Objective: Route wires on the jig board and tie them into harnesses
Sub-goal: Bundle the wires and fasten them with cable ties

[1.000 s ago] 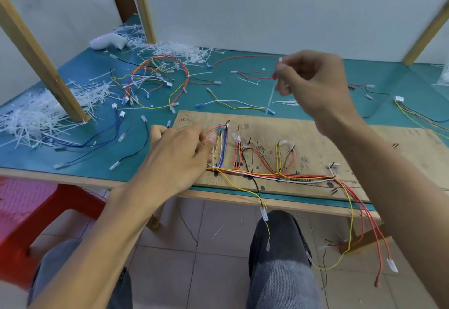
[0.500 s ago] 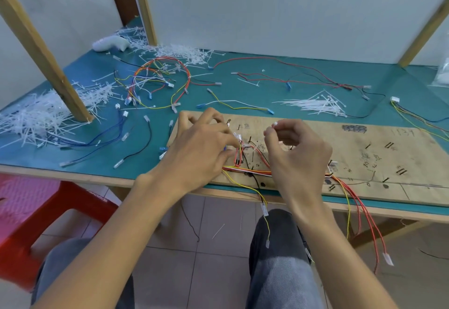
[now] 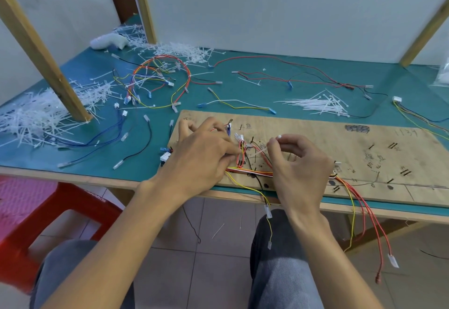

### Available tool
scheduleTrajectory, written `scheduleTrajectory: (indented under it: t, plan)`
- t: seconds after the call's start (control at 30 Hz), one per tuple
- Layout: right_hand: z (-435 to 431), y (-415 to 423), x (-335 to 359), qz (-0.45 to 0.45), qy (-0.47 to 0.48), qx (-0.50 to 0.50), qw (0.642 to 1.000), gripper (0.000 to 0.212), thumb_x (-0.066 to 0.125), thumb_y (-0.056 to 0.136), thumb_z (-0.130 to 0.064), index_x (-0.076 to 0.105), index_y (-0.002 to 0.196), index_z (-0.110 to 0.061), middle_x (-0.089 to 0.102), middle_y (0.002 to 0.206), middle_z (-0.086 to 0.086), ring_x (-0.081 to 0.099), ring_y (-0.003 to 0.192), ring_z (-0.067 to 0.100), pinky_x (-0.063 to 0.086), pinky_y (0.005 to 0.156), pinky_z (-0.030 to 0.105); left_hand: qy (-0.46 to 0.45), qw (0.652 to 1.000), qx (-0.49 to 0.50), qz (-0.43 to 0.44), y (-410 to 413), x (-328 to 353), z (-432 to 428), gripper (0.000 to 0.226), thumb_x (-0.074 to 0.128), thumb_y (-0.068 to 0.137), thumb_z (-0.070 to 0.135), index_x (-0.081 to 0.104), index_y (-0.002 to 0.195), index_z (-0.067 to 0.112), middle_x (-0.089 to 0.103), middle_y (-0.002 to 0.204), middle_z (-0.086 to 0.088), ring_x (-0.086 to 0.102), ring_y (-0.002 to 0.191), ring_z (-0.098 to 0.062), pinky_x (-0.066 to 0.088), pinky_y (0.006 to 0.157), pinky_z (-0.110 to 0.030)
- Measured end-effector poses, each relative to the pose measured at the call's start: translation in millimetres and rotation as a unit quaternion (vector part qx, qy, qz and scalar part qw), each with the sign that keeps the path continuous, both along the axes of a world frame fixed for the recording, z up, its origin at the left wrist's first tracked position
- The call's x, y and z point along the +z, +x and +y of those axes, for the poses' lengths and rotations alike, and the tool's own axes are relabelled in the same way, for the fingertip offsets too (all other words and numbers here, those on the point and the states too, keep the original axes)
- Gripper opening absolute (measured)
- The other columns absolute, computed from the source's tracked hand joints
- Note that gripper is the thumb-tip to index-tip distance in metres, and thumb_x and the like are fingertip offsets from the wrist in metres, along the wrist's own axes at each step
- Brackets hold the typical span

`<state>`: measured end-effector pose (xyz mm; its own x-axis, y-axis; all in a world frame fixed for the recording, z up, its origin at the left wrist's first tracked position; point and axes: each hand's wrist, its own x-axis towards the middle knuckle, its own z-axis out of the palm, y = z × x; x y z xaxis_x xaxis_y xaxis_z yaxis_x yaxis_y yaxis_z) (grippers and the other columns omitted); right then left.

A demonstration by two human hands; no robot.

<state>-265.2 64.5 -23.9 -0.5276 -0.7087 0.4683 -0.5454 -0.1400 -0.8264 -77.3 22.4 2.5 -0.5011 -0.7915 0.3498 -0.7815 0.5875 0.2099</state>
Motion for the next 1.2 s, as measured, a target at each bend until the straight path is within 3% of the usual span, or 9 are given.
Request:
scheduleTrajectory:
  t: [0.13,0.27,0.37,0.5,0.63,0.73,0.9,1.07,1.2]
  plan:
    - [1,-3,-3,0.010,0.011,0.041,0.999,0.005,0.083,0.088,-0.027,0.078,0.088,-0.027,0.072,0.075,-0.025,0.073,0.080,0.002,0.055,0.094,0.052,0.012,1.000,0.016,0.002,2,-4,-2,0.006,0.072,0.094,0.040,0.078,0.092,0.042,0.072,0.098,0.027,0.047,0.122,-0.004,0.020,0.090,-0.042]
    - [1,-2,-6,0.069,0.007,0.050,0.996,0.009,0.085,0.087,-0.030,0.076,0.088,-0.029,0.071,0.076,-0.027,0.062,0.091,-0.014,0.040,0.104,0.039,0.040,0.998,0.045,0.019,-1,-4,-3,0.003,0.075,0.090,0.044,0.076,0.087,0.043,0.071,0.105,0.027,0.041,0.123,0.000,0.017,0.092,-0.037]
    - [0,-3,-8,0.093,0.004,0.074,0.993,0.010,0.085,0.089,-0.031,0.075,0.089,-0.029,0.073,0.079,-0.024,0.066,0.088,-0.010,0.036,0.106,0.039,0.087,0.994,0.071,0.001,-5,3,-6,0.009,0.077,0.088,0.048,0.070,0.083,0.046,0.065,0.114,0.024,0.040,0.127,-0.008,0.014,0.089,-0.034]
    - [-1,-4,-9,0.115,0.013,0.085,0.990,0.013,0.084,0.090,-0.034,0.071,0.089,-0.035,0.072,0.081,-0.027,0.069,0.088,-0.006,0.036,0.109,0.041,0.098,0.991,0.057,-0.071,-12,14,-7,0.015,0.075,0.091,0.039,0.068,0.079,0.032,0.057,0.104,0.018,0.033,0.123,-0.013,0.007,0.079,-0.034]
    - [-1,-5,-10,0.121,0.009,0.090,0.989,0.016,0.083,0.090,-0.036,0.068,0.090,-0.040,0.072,0.082,-0.027,0.069,0.089,-0.005,0.036,0.109,0.040,0.126,0.978,0.041,-0.159,-18,26,-10,0.023,0.066,0.097,0.034,0.058,0.079,0.023,0.050,0.107,0.007,0.029,0.117,-0.021,0.027,0.093,-0.048]
    - [-1,-5,-10,0.157,0.006,0.105,0.982,0.013,0.082,0.090,-0.036,0.069,0.088,-0.037,0.073,0.087,-0.023,0.068,0.092,-0.001,0.036,0.105,0.044,0.140,0.972,0.027,-0.185,-19,32,-12,0.023,0.055,0.104,0.032,0.050,0.083,0.025,0.048,0.107,0.003,0.028,0.110,-0.022,0.028,0.090,-0.046]
    - [0,-3,-10,0.219,0.028,0.111,0.969,0.008,0.086,0.085,-0.038,0.078,0.086,-0.036,0.071,0.092,-0.019,0.064,0.102,0.005,0.035,0.095,0.050,0.176,0.982,0.002,-0.063,-5,30,-13,0.012,0.052,0.107,0.027,0.051,0.095,0.029,0.060,0.095,0.010,0.046,0.107,-0.021,0.033,0.103,-0.044]
    - [0,-4,-9,0.211,0.040,0.120,0.969,0.009,0.088,0.082,-0.039,0.082,0.089,-0.037,0.072,0.092,-0.017,0.064,0.102,0.004,0.037,0.091,0.050,0.205,0.968,-0.085,0.118,4,18,-9,0.010,0.072,0.097,0.020,0.072,0.097,0.029,0.074,0.082,0.014,0.067,0.088,-0.007,0.048,0.074,-0.021]
    - [-1,-5,-9,0.200,0.053,0.127,0.970,0.007,0.085,0.085,-0.043,0.082,0.090,-0.038,0.072,0.094,-0.019,0.062,0.101,0.000,0.036,0.094,0.048,0.195,0.967,-0.093,0.132,14,10,-15,0.017,0.084,0.089,0.027,0.081,0.100,0.040,0.076,0.090,0.022,0.069,0.096,0.000,0.048,0.084,-0.018]
